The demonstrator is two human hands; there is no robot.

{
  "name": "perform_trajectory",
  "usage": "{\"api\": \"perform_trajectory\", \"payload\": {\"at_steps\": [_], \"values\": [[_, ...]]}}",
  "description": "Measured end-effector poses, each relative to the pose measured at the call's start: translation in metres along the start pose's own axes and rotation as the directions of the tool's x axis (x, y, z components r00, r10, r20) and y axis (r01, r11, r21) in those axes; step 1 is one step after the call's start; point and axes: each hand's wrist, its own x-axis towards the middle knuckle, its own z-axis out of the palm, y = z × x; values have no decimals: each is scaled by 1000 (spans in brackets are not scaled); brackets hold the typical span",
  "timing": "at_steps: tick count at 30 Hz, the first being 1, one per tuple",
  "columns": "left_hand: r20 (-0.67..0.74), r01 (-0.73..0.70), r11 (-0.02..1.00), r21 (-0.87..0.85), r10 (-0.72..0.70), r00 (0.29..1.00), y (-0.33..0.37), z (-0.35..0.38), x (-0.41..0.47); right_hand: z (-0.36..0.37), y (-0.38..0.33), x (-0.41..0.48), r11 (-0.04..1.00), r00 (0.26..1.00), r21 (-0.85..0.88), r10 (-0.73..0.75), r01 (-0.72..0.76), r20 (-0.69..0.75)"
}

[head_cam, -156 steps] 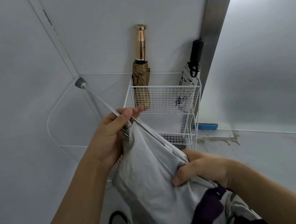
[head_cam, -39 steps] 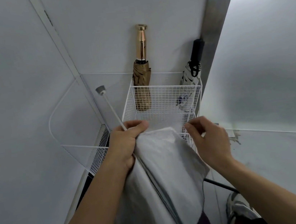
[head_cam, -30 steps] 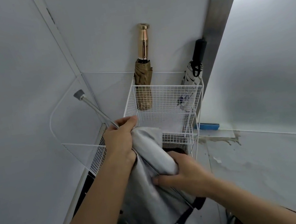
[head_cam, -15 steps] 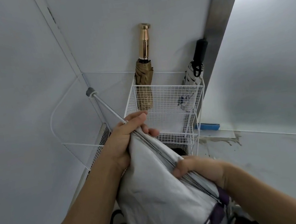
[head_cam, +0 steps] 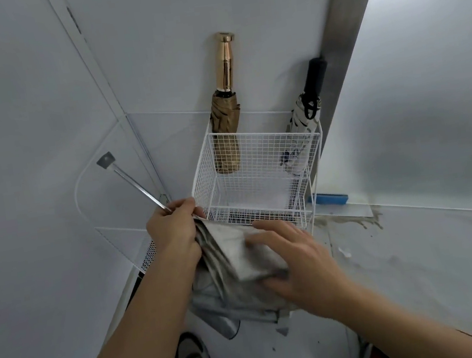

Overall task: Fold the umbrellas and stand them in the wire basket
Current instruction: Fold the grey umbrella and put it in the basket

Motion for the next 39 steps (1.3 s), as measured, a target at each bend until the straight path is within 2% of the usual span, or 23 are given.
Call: {"api": "perform_trajectory", "payload": {"at_steps": [2,4,6,8,10,12,14,16,18,20,23,26,28,30,33,35,37,39], "values": [[15,-17,998,61,16,1000,0,2,-3,-6,4,6,976,977,186,143,-113,-157],[65,-61,988,139,52,997,1,3,-7,-18,14,15,820,913,493,392,-291,-112],[144,-114,971,209,85,986,3,4,-12,-32,22,19,654,869,667,495,-357,-20],[220,-161,949,271,102,970,4,4,-17,-38,23,20,599,874,709,484,-372,49],[313,-199,931,305,99,945,7,3,-22,-36,26,21,593,869,727,495,-345,8],[434,-198,939,281,60,899,13,1,-26,-36,32,24,547,817,768,574,-332,-56],[547,-183,944,273,4,837,18,0,-30,-38,41,28,478,749,802,660,-359,-58],[588,-169,943,288,-34,808,18,0,-34,-35,47,30,496,731,763,681,-414,-46],[514,-137,952,275,-25,857,16,2,-36,-31,47,29,645,751,588,654,-488,-95],[359,-69,968,241,-22,933,12,3,-29,-28,37,24,798,787,336,581,-500,-208],[132,49,994,100,-63,989,9,0,-9,-27,15,16,917,869,260,378,-303,-320],[-25,107,993,-51,-109,994,9,-7,8,-18,2,8,963,975,241,160,-120,-155],[-65,140,980,-144,-150,987,9,-12,17,-14,2,5,976,995,197,97,-93,-12],[-84,179,963,-201,-199,976,13,-16,21,-16,6,6,979,993,172,99,-107,60],[-113,198,945,-260,-234,966,18,-20,23,-19,11,8,976,989,163,140,-147,56],[-151,186,940,-285,-235,960,21,-21,23,-16,11,8,956,970,208,228,-207,-83],[-178,171,937,-303,-232,956,23,-23,23,-16,11,10,917,900,290,349,-273,-259],[-195,159,935,-316,-228,954,24,-24,24,-19,13,13,868,851,350,453,-352,-267]]}}
